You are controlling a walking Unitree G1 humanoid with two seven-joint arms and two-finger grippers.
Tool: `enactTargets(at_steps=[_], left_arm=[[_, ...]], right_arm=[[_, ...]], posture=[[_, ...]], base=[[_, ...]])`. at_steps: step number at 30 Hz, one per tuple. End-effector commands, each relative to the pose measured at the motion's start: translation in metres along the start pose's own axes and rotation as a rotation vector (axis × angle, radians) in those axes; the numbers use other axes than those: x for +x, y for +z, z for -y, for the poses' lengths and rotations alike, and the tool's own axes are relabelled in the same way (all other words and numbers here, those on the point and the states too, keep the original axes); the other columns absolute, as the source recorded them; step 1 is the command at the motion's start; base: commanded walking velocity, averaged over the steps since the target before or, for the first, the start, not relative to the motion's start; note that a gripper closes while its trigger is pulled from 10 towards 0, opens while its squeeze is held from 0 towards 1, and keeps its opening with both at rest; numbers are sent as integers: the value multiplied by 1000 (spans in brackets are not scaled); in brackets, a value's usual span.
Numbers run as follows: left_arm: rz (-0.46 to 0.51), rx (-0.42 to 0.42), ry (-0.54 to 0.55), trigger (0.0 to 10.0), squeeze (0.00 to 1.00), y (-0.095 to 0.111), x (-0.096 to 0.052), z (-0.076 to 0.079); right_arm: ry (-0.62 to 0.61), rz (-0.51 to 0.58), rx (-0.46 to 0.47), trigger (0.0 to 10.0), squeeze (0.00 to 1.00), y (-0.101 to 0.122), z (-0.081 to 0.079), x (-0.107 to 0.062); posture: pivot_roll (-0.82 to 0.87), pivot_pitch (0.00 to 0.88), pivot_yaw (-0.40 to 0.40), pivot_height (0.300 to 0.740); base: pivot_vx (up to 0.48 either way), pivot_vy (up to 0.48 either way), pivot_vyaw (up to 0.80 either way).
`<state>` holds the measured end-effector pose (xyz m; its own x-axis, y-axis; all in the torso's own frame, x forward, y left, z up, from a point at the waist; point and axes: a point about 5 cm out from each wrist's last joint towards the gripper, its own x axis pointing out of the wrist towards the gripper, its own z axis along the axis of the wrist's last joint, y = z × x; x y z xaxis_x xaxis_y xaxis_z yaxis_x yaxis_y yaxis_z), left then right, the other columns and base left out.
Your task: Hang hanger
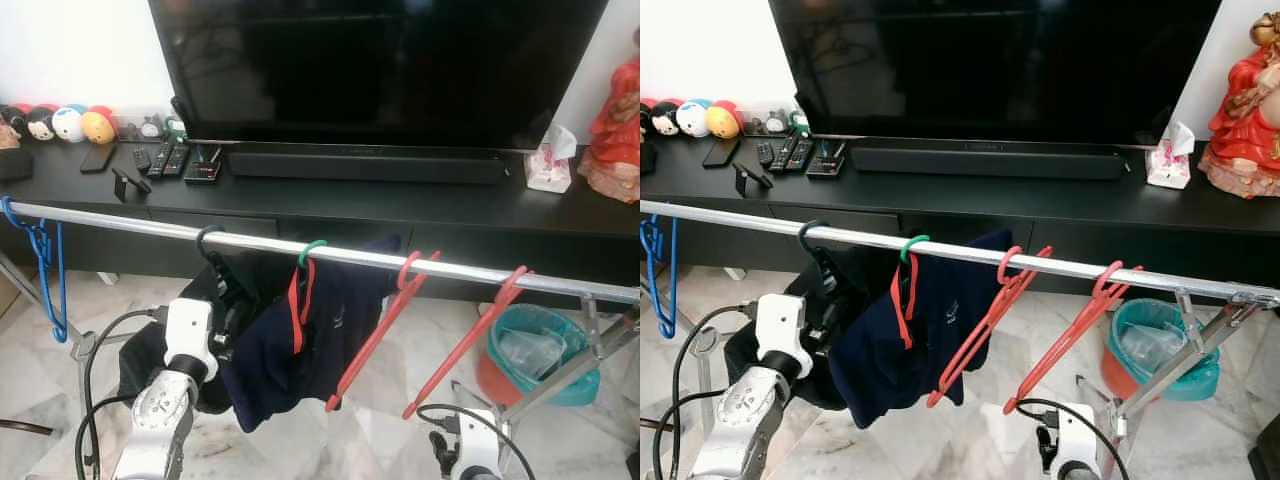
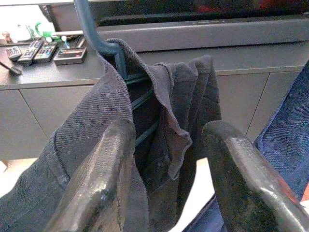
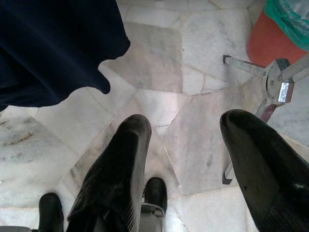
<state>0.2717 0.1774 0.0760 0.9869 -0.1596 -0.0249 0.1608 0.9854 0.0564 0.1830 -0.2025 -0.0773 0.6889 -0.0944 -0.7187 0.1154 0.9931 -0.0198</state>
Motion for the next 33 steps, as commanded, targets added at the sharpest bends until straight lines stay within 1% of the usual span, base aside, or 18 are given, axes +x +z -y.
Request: enactTargets(at_steps=[1,4,18,29,33], left_arm=[[-15,-8,2,10000,0,-3,0,-1],[-16,-9,2,10000,0,-3,0,-1],[-17,-9,-2,10000,0,-3,2,-1],[-25,21,-22,10000,0,-4,2,2],[-25,18,-25,10000,0,-4,2,2]], right_arm=[[9,-8,10,10000,0,-1,-2,0],[10,-8,10,10000,0,-1,-3,0],[18,-28,11,10000,0,-4,-3,0],[20,-41,10,10000,0,-7,-2,-1],[15,-48,11,10000,0,-9,2,-2]], posture=[[-41,0,8,740],[-41,0,8,740],[-42,0,9,740],[-39,0,7,740],[-39,0,7,740]], base=[[0,0,0],[0,102,0],[0,371,0],[0,0,0],[0,0,0]])
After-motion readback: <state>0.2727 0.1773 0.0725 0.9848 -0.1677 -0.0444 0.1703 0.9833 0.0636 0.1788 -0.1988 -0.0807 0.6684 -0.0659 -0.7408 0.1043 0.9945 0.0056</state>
